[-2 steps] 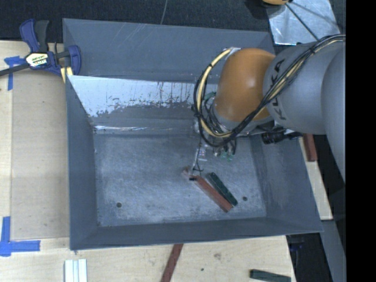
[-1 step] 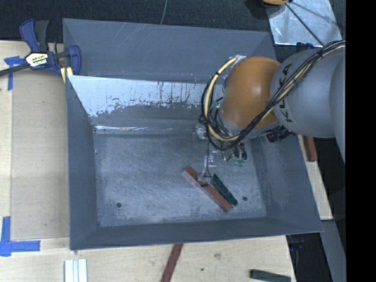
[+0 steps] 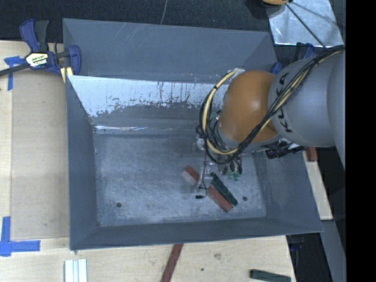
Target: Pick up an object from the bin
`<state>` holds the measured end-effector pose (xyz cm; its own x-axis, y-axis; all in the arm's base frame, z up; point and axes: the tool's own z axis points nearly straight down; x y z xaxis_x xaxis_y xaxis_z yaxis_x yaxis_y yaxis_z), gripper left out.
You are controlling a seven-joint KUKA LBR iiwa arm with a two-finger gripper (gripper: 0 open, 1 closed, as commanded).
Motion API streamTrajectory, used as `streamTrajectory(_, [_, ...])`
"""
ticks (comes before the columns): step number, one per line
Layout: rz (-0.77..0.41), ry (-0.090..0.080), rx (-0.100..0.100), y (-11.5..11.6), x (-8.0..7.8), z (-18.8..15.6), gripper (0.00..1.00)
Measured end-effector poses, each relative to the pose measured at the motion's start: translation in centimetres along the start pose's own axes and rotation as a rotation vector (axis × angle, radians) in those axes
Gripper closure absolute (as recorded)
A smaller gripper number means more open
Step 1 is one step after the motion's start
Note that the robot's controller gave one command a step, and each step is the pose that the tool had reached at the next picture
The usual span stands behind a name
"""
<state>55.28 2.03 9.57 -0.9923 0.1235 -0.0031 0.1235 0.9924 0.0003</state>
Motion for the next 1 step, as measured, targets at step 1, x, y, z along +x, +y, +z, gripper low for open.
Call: streamTrajectory(1, [-0.086, 0.0, 0.0, -2.53, -0.38, 1.74, 1.0])
